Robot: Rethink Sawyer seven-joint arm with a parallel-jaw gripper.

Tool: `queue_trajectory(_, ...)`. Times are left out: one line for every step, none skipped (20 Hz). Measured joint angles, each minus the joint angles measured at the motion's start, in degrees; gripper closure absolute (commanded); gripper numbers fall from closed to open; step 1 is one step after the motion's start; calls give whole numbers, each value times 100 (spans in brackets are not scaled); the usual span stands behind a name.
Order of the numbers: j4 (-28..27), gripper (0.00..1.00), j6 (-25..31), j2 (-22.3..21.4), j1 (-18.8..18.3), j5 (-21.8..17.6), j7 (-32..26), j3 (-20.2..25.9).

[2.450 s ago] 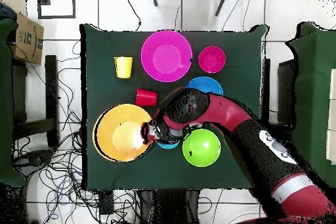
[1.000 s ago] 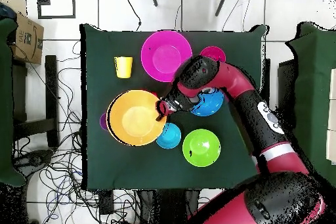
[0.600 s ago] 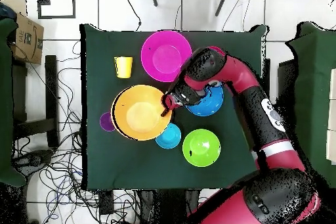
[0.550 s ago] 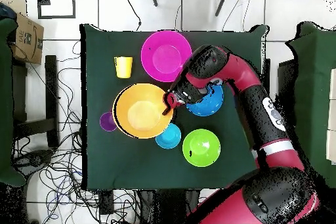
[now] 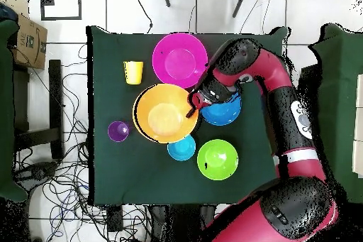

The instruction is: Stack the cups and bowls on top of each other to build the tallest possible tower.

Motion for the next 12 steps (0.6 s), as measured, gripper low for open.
queue_trajectory(-41,100,32,-4,0,-39,-31,9)
queue_trajectory(-69,100,53,-8,-1,-71,-52,16)
queue_trajectory(-135,100,97,-47,-2,-179,-124,26)
queue_trajectory(-149,100,104,-64,-1,-215,-146,28)
queue_trajectory(-162,100,110,-92,-1,-263,-177,29)
queue_trajectory(-167,100,110,-159,-4,-328,-226,30)
queue_trajectory(-172,100,110,-225,-6,-393,-276,31)
queue_trajectory(-171,100,110,-262,-8,-412,-293,32)
queue_trajectory(-171,100,110,-298,-10,-430,-310,32)
queue_trajectory(-171,100,110,-392,-18,-454,-326,36)
queue_trajectory(-171,100,110,-485,-27,-478,-343,40)
queue_trajectory(-172,100,110,-525,-31,-479,-343,41)
